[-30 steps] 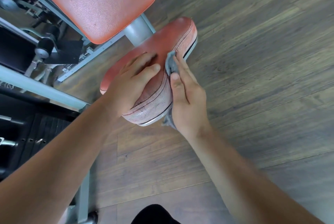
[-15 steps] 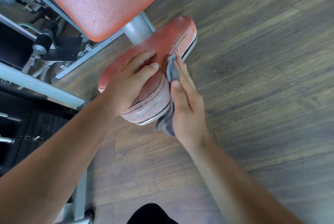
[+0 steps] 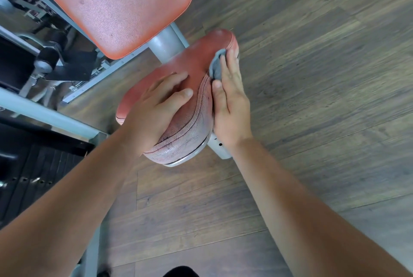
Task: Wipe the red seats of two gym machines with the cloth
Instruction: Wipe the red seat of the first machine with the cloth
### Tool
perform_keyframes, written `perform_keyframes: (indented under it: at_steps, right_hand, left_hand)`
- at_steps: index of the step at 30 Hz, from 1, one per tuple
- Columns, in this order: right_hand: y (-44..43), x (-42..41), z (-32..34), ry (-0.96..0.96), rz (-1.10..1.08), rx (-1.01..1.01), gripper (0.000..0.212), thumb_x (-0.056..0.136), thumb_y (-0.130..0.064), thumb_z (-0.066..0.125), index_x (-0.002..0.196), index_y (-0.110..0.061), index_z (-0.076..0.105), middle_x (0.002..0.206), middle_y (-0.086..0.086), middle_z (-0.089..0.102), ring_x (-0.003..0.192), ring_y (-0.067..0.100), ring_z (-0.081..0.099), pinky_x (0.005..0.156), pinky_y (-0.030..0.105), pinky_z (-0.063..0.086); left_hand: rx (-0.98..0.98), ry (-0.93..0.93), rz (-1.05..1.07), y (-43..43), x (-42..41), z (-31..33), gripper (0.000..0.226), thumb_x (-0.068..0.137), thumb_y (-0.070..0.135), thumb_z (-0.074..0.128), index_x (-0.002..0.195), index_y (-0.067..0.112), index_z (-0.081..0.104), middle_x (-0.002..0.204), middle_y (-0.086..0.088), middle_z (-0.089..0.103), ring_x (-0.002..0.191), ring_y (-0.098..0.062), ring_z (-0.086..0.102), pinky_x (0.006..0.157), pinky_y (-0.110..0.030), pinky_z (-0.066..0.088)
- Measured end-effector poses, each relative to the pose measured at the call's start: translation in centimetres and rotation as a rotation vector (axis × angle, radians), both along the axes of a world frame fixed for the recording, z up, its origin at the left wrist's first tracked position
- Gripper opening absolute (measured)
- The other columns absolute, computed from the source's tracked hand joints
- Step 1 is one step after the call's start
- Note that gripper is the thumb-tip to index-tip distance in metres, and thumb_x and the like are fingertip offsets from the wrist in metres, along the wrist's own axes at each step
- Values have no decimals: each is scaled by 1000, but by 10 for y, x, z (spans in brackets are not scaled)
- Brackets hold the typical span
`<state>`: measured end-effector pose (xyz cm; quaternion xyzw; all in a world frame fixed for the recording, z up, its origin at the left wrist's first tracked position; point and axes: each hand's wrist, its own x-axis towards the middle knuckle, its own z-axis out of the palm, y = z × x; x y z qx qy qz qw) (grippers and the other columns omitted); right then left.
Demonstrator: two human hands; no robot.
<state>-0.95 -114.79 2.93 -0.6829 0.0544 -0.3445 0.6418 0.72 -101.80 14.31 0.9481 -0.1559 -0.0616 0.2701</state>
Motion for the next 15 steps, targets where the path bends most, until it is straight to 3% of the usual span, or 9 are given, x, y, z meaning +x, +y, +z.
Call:
perform_keyframes:
  at_steps: [2,6,12,15]
  right_hand:
    - [-5,3,-3,-8,9,-62,49,110,-17,36,157,-4,33,170,11,19,159,26,10,129,32,10]
    - [-35,32,6,84,-26,-67,48,110,-21,34,156,-5,35,170,10,21,159,28,8,121,11,2]
    - [-12,0,2,10,64,-98,49,109,-19,39,156,-6,36,169,9,23,158,21,9,125,20,7]
    - [-32,20,7,62,48,-97,48,109,-21,37,155,-7,37,168,12,24,159,29,9,122,13,3]
  left_hand:
    - [9,-3,-4,0,-1,0,58,84,63,54,140,52,57,150,29,47,143,7,33,125,-28,18]
    - [17,-2,-13,2,0,0,45,96,52,60,141,52,56,150,29,46,138,11,32,120,-24,18]
    - [14,-5,6,0,-2,1,51,88,58,56,139,53,57,149,30,48,143,5,35,126,-31,20]
    - [13,-7,0,1,-2,0,54,87,60,55,140,52,57,148,30,47,142,6,34,124,-27,19]
